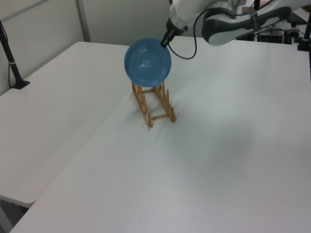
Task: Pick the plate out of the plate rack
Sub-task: 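Pull the blue plate up and out of the rack slots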
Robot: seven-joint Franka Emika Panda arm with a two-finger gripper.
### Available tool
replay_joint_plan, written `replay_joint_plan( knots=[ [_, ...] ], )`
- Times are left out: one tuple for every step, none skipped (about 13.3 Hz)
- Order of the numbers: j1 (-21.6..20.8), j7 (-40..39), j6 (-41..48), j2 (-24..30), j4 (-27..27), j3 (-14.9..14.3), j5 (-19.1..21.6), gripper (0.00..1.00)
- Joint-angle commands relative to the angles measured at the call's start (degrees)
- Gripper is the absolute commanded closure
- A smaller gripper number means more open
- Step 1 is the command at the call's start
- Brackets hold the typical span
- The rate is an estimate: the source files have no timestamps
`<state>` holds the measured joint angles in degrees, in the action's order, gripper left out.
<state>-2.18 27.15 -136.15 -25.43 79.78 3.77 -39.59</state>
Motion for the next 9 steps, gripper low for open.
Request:
replay_joint_plan(
  knots=[
    [-0.2,1.3,-0.2,4.0,1.3,-0.5,-0.6,0.98],
    [-0.2,1.4,0.0,4.3,1.3,-0.4,-0.2,0.99],
    [-0.3,1.8,0.2,4.5,1.3,-0.4,0.9,1.00],
    [-0.3,2.8,0.2,4.6,1.3,-0.4,2.4,1.00],
    [-0.4,3.3,0.2,4.7,1.3,-0.4,3.9,1.00],
    [-0.4,3.3,0.3,4.7,1.3,-0.4,5.5,1.00],
    [-0.5,3.3,0.7,4.8,1.4,-0.3,7.1,1.00],
    [-0.6,3.2,2.2,4.8,1.5,0.0,9.1,1.00],
    [-0.8,3.0,4.1,4.8,1.5,0.2,11.4,1.00]
  ],
)
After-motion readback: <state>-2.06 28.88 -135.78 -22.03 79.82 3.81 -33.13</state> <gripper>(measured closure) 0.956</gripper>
